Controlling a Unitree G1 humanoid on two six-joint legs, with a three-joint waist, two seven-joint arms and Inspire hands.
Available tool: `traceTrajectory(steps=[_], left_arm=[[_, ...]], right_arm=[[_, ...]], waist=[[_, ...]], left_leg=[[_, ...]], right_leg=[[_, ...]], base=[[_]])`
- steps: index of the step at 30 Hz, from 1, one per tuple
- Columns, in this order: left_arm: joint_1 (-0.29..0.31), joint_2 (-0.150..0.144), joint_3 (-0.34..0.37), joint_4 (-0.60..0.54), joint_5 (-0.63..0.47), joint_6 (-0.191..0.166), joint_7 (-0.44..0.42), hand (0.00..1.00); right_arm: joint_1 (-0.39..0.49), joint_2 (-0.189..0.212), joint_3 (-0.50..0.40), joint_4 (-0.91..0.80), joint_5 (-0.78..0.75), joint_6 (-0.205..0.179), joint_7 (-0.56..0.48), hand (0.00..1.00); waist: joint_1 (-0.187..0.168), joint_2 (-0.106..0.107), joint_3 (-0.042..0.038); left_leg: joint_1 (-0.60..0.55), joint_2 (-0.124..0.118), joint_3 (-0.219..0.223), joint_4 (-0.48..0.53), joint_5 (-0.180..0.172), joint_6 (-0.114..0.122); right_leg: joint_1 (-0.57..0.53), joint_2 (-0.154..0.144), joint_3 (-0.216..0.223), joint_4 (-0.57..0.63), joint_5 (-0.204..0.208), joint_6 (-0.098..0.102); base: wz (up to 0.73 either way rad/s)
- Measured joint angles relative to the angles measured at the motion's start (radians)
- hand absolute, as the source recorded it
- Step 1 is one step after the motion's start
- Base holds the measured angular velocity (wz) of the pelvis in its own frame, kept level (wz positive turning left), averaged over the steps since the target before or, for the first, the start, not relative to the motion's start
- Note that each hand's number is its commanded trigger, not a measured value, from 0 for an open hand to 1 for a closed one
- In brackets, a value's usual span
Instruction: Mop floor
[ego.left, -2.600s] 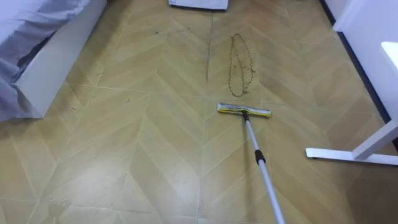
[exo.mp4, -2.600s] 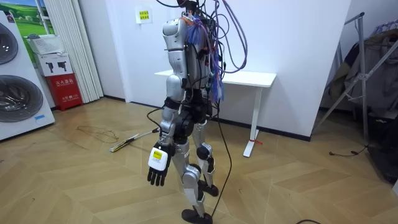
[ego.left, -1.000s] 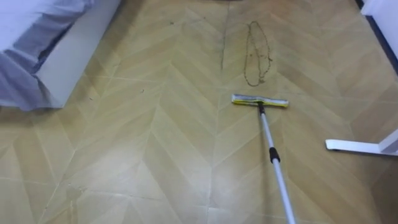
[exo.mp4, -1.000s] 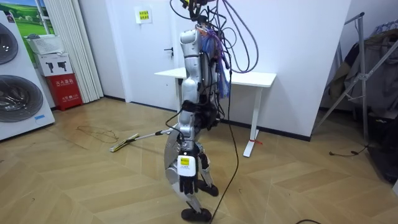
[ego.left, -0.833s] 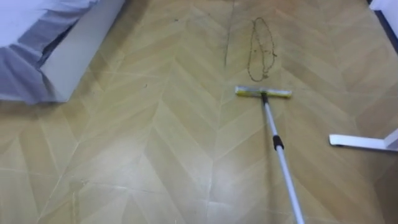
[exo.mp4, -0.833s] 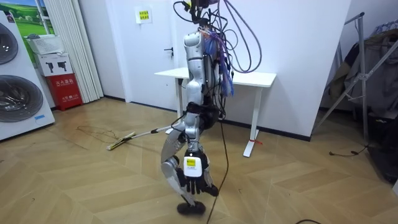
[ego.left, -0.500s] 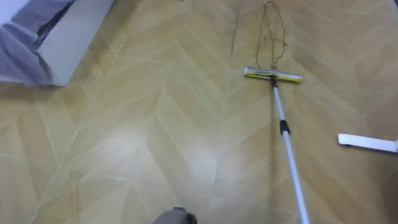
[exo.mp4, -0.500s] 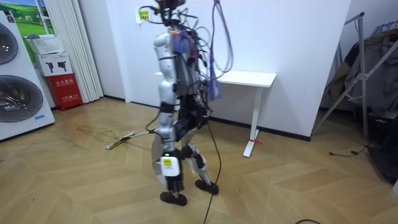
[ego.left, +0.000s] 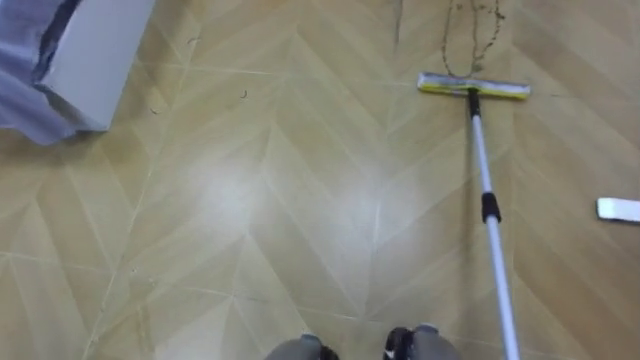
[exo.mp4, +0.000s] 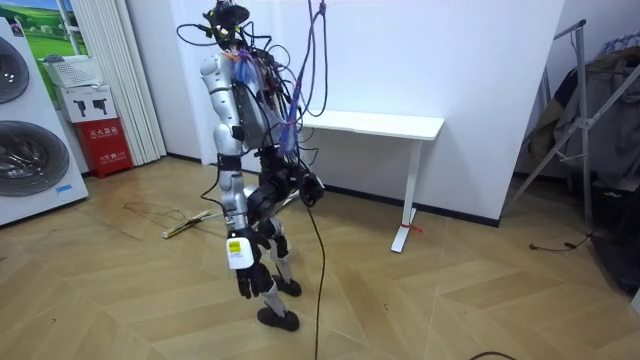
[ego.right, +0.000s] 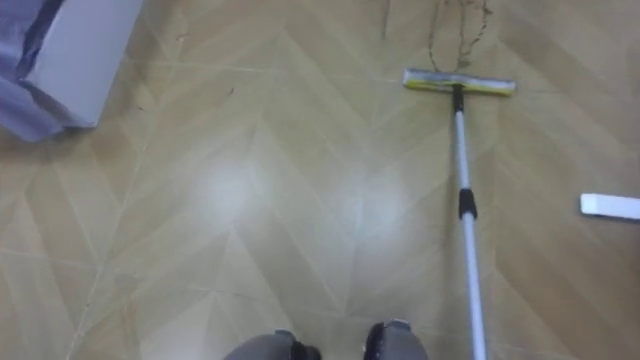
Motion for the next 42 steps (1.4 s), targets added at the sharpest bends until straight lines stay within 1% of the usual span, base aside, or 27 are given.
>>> traceTrajectory(steps=[1, 3, 4, 6, 7, 9, 10, 13, 14, 16, 18, 20, 22, 23, 25, 27, 29, 30, 31, 32, 33, 35, 36, 37, 38, 39, 42], left_arm=[[0.000, 0.014, -0.027, -0.001, -0.017, 0.000, 0.001, 0.00], [0.006, 0.038, -0.036, -0.001, -0.023, 0.000, 0.004, 0.00], [0.007, 0.053, -0.036, 0.000, -0.018, -0.001, 0.001, 0.00], [0.008, 0.064, -0.034, -0.001, -0.006, -0.001, -0.007, 0.00], [0.012, 0.063, -0.034, -0.005, -0.004, -0.003, -0.016, 0.00], [0.025, 0.063, -0.033, -0.001, -0.004, -0.008, -0.034, 0.00], [0.028, 0.060, -0.032, 0.001, -0.004, -0.007, -0.046, 0.00], [0.010, 0.036, -0.020, 0.000, -0.002, -0.016, -0.047, 0.00], [0.005, 0.024, -0.010, -0.001, -0.002, -0.023, -0.046, 0.00], [-0.009, 0.016, -0.004, -0.011, 0.021, -0.030, -0.041, 0.00], [-0.008, 0.012, -0.004, -0.030, 0.020, -0.046, -0.028, 0.00], [-0.008, -0.004, -0.004, -0.044, 0.021, -0.049, -0.013, 0.00], [0.001, -0.018, -0.003, -0.048, 0.032, -0.047, 0.000, 0.00], [0.003, -0.020, -0.001, -0.048, 0.037, -0.045, 0.005, 0.00], [0.006, -0.025, 0.001, -0.048, 0.034, -0.039, 0.013, 0.00], [0.006, -0.022, 0.000, -0.043, 0.011, -0.038, 0.017, 0.00], [0.013, -0.013, -0.009, -0.037, -0.020, -0.033, 0.021, 0.00], [0.014, -0.006, -0.015, -0.037, -0.030, -0.025, 0.022, 0.00], [0.018, 0.002, -0.017, -0.038, -0.043, -0.023, 0.024, 0.00], [0.024, 0.008, -0.018, -0.041, -0.051, -0.023, 0.024, 0.00], [0.034, 0.023, -0.017, -0.043, -0.053, -0.024, 0.024, 0.00], [0.051, 0.046, -0.017, -0.064, -0.052, -0.022, 0.021, 0.00], [0.073, 0.059, -0.017, -0.090, -0.051, -0.025, 0.017, 0.00], [0.094, 0.069, -0.017, -0.096, -0.049, -0.030, 0.011, 0.00], [0.104, 0.070, -0.017, -0.095, -0.046, -0.029, 0.005, 0.00], [0.111, 0.070, -0.017, -0.094, -0.046, -0.025, -0.012, 0.00], [0.098, 0.064, -0.036, -0.095, -0.045, -0.021, -0.050, 0.00]], right_arm=[[-0.051, -0.022, 0.009, -0.005, 0.000, -0.004, 0.001, 1.00], [-0.111, -0.040, 0.024, -0.010, 0.008, -0.007, 0.004, 1.00], [-0.134, -0.049, 0.030, -0.028, 0.021, -0.021, 0.004, 1.00], [-0.144, -0.061, 0.033, -0.051, 0.052, -0.041, 0.020, 1.00], [-0.142, -0.065, 0.034, -0.051, 0.081, -0.042, 0.029, 1.00], [-0.114, -0.056, 0.034, -0.051, 0.116, -0.042, 0.045, 1.00], [-0.072, -0.057, 0.035, -0.050, 0.143, -0.043, 0.059, 1.00], [0.006, -0.056, 0.043, -0.013, 0.159, -0.044, 0.059, 1.00], [0.046, -0.055, 0.048, -0.004, 0.159, -0.043, 0.057, 1.00], [0.136, -0.029, 0.071, -0.004, 0.158, -0.043, 0.038, 1.00], [0.185, 0.001, 0.075, -0.008, 0.160, -0.042, 0.026, 1.00], [0.222, 0.028, 0.077, -0.011, 0.155, -0.040, 0.008, 1.00], [0.244, 0.065, 0.078, -0.010, 0.142, -0.039, -0.008, 1.00], [0.246, 0.072, 0.076, -0.010, 0.134, -0.037, -0.008, 1.00], [0.239, 0.084, 0.064, -0.010, 0.114, -0.016, -0.008, 1.00], [0.207, 0.077, 0.058, 0.004, 0.114, 0.001, -0.009, 1.00], [0.129, 0.054, 0.053, 0.029, 0.097, 0.013, -0.010, 1.00], [0.074, 0.029, 0.055, 0.030, 0.094, 0.018, -0.012, 1.00], [0.012, 0.002, 0.059, 0.029, 0.095, 0.019, -0.015, 1.00], [-0.019, -0.009, 0.067, 0.022, 0.095, 0.019, -0.020, 1.00], [-0.068, -0.023, 0.076, -0.001, 0.095, 0.017, -0.026, 1.00], [-0.119, -0.045, 0.075, -0.037, 0.104, 0.007, -0.020, 1.00], [-0.143, -0.056, 0.075, -0.058, 0.121, -0.003, -0.018, 1.00], [-0.152, -0.054, 0.072, -0.063, 0.136, -0.022, -0.011, 1.00], [-0.151, -0.054, 0.072, -0.064, 0.142, -0.028, 0.001, 1.00], [-0.136, -0.055, 0.071, -0.064, 0.160, -0.031, 0.018, 1.00], [-0.049, -0.055, 0.073, -0.063, 0.183, -0.033, 0.028, 1.00]], waist=[[0.013, -0.007, 0.0023], [0.036, -0.036, 0.0107], [0.046, -0.036, 0.0045], [0.064, -0.048, 0.0051], [0.077, -0.044, 0.0053], [0.074, -0.038, 0.0025], [0.068, -0.032, -0.0030], [0.069, -0.010, -0.0058], [0.060, -0.005, -0.0059], [0.019, 0.009, -0.0111], [0.009, 0.024, -0.0147], [0.008, 0.036, -0.0128], [0.004, 0.041, -0.0099], [0.002, 0.040, -0.0083], [-0.020, 0.038, -0.0070], [-0.015, 0.035, -0.0053], [-0.005, 0.017, -0.0007], [0.008, 0.006, 0.0018], [0.021, -0.003, 0.0038], [0.028, -0.007, 0.0042], [0.047, -0.028, 0.0064], [0.056, -0.034, 0.0042], [0.072, -0.037, 0.0062], [0.086, -0.049, 0.0038], [0.085, -0.049, 0.0015], [0.075, -0.043, -0.0020], [0.061, -0.028, -0.0031]], left_leg=[[-0.040, 0.015, 0.002, 0.086, 0.035, -0.032], [-0.093, 0.022, 0.007, 0.175, 0.083, -0.037], [-0.127, 0.033, 0.008, 0.136, 0.071, -0.022], [-0.171, 0.028, 0.010, -0.013, 0.069, -0.018], [-0.177, 0.027, 0.010, -0.140, 0.078, -0.021], [-0.176, 0.021, 0.013, -0.203, 0.140, 0.010], [-0.150, 0.014, 0.030, -0.202, 0.123, 0.046], [-0.106, 0.007, 0.073, -0.196, 0.079, 0.099], [-0.082, -0.008, 0.087, -0.200, 0.057, 0.110], [-0.045, -0.031, 0.081, -0.207, 0.016, 0.123], [-0.028, -0.031, 0.063, -0.218, -0.003, 0.120], [-0.003, -0.033, 0.032, -0.238, -0.009, 0.113], [0.047, -0.045, -0.035, -0.254, -0.028, 0.085], [0.061, -0.051, -0.049, -0.251, -0.039, 0.077], [0.078, -0.052, -0.063, -0.198, -0.067, 0.045], [0.078, -0.028, -0.043, -0.114, -0.074, 0.031], [0.077, -0.004, -0.021, -0.044, -0.075, 0.028], [0.074, 0.006, -0.012, -0.007, -0.073, 0.023], [0.055, 0.017, -0.012, 0.042, -0.059, 0.000], [0.038, 0.023, -0.018, 0.074, -0.042, -0.015], [0.005, 0.025, -0.027, 0.080, -0.042, -0.021], [-0.069, 0.011, -0.042, -0.035, -0.037, -0.024], [-0.110, 0.008, -0.041, -0.130, -0.003, -0.020], [-0.124, -0.006, -0.049, -0.173, 0.059, -0.009], [-0.115, -0.010, -0.048, -0.188, 0.081, 0.002], [-0.087, -0.005, -0.039, -0.198, 0.096, 0.032], [-0.047, -0.011, 0.000, -0.204, 0.069, 0.073]], right_leg=[[-0.001, 0.015, 0.007, 0.028, -0.026, 0.000], [0.001, 0.041, 0.036, 0.062, -0.053, -0.023], [0.009, 0.060, 0.041, 0.064, -0.065, -0.029], [0.025, 0.075, 0.050, 0.062, -0.082, -0.023], [0.047, 0.081, 0.054, 0.057, -0.098, -0.016], [0.094, 0.085, 0.069, 0.042, -0.126, -0.005], [0.123, 0.082, 0.084, 0.031, -0.145, 0.013], [0.139, 0.050, 0.093, 0.070, -0.134, 0.053], [0.127, 0.027, 0.100, 0.127, -0.107, 0.092], [0.087, 0.012, 0.113, 0.241, -0.019, 0.110], [0.022, 0.015, 0.127, 0.255, -0.007, 0.108], [-0.044, 0.014, 0.132, 0.174, -0.008, 0.105], [-0.059, 0.018, 0.130, -0.056, 0.021, 0.092], [-0.056, 0.022, 0.127, -0.088, 0.046, 0.093], [-0.019, 0.010, 0.087, -0.062, 0.070, 0.061], [0.007, 0.009, 0.073, -0.018, 0.028, 0.046], [0.019, 0.016, 0.073, 0.024, -0.012, 0.030], [0.025, 0.025, 0.074, 0.042, -0.032, 0.016], [0.029, 0.044, 0.080, 0.051, -0.042, 0.005], [0.032, 0.058, 0.083, 0.052, -0.044, 0.002], [0.033, 0.079, 0.100, 0.052, -0.043, 0.002], [0.036, 0.105, 0.112, 0.044, -0.044, -0.005], [0.045, 0.123, 0.112, 0.036, -0.046, -0.008], [0.065, 0.118, 0.113, 0.028, -0.055, -0.010], [0.081, 0.117, 0.111, 0.019, -0.060, -0.006], [0.114, 0.115, 0.102, 0.001, -0.072, 0.009], [0.153, 0.079, 0.095, 0.001, -0.093, 0.028]], base=[[0.18], [0.13], [0.25], [0.27], [0.16], [0.19], [0.32], [0.17], [0.00], [0.02], [-0.24], [-0.46], [-0.46], [-0.10], [0.29], [0.23], [-0.01], [-0.15], [-0.18], [-0.25], [-0.14], [0.00], [-0.10], [-0.15], [0.00], [0.43], [0.36]])
